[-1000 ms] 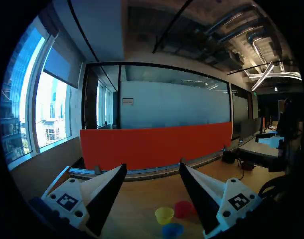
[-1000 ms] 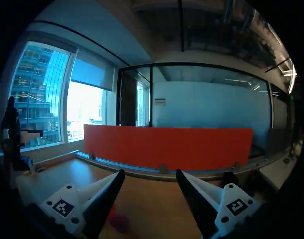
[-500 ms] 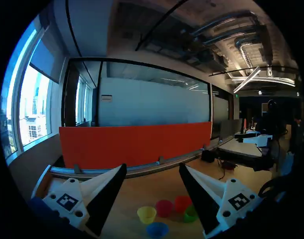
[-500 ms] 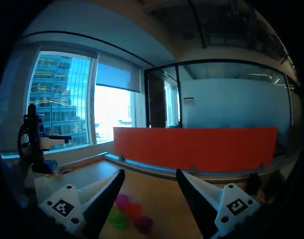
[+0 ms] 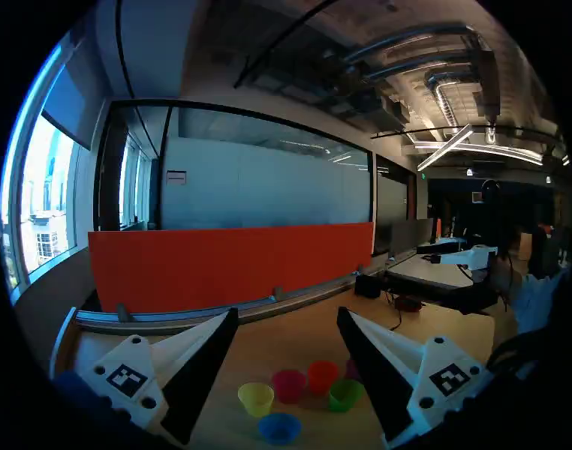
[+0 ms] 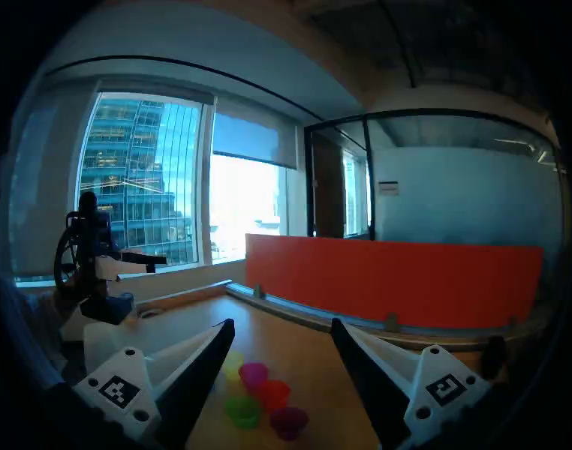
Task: Pour water
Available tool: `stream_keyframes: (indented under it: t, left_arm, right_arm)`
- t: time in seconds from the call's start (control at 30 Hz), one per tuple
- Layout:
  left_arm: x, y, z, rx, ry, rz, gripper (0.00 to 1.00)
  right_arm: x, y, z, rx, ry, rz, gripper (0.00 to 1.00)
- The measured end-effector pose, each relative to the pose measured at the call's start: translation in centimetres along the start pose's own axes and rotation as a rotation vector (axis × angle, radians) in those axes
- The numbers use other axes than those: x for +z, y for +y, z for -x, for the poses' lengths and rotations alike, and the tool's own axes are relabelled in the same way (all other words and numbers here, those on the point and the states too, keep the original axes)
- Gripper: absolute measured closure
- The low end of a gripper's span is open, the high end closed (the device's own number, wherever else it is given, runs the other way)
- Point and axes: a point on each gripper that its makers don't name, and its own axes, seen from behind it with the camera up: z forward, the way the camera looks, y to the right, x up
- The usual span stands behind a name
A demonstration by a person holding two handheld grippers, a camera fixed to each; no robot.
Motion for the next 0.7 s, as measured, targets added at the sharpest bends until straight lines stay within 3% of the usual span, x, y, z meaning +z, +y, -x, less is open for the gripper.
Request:
stream_keyframes:
  t: [0.37,0.7]
  left_arm:
    - [-0.3,0.6,3.0,0.019,-0.072,0.038,0.02]
    - [0.0,0.0,6.9,0.006,-0.131,0.042,0.02]
  right_arm:
    - [0.6,-1.2,1.8,-0.028,-0.068,-0.063,0.01]
    - [1.2,-2.0,5.0,-0.066,-0.143,-0.109,0.01]
